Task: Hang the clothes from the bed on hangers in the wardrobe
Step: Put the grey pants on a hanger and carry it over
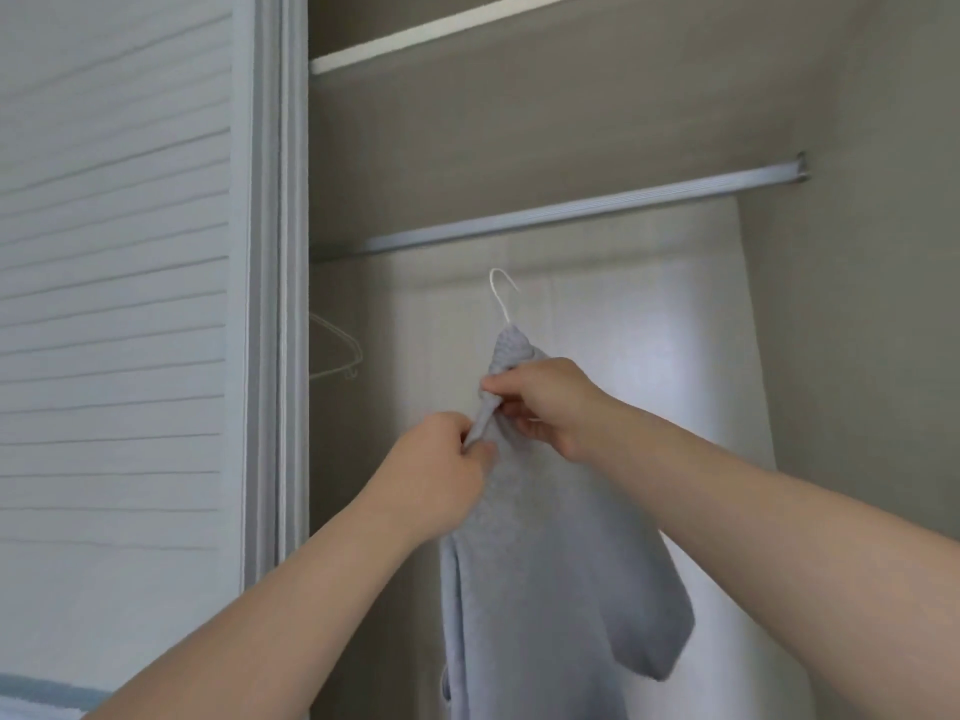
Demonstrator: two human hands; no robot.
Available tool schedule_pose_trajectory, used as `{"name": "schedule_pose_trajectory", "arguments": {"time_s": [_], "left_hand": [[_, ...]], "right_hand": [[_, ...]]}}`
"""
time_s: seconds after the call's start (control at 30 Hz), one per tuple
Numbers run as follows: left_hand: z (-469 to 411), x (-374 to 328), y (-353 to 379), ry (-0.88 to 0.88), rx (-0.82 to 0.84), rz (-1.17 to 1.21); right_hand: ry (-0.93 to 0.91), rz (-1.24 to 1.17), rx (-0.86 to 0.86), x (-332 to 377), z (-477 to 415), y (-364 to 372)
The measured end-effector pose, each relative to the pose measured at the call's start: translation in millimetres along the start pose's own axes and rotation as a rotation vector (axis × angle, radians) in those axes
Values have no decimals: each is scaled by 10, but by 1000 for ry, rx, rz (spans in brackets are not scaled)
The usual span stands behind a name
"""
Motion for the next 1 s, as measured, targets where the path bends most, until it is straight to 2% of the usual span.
{"name": "schedule_pose_trajectory", "arguments": {"time_s": [0.17,0.27,0.4,0.5,0.63,0.77,1.0], "left_hand": [[-654,98,-100,97,-285,-144],[-1052,106,-237,155,-371,-276],[-1503,103,-441,166,-460,-370],[-1777,94,-560,135,-514,-423],[-2088,122,-619,98,-550,-511],[-2344,191,-593,100,-563,-564],[-2456,394,-546,-5,-510,-642]], "right_hand": [[-67,-29,-27,135,-782,-23],[-42,-75,88,216,-1222,-47],[-111,-220,275,394,-1674,-51],[-206,-267,276,540,-1976,-33],[-312,-239,218,650,-2348,2],[-312,-161,280,685,-2665,122],[-274,-155,314,537,-2934,311]]}}
Point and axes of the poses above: each hand's wrist, its own z-axis away from the middle knuckle, its own y-axis out of the palm, x = y × z, the point moved 2 cm from there along -z, towards the middle knuckle, and after that the axes turned 10 degrees about z, right-handed, at the moved point
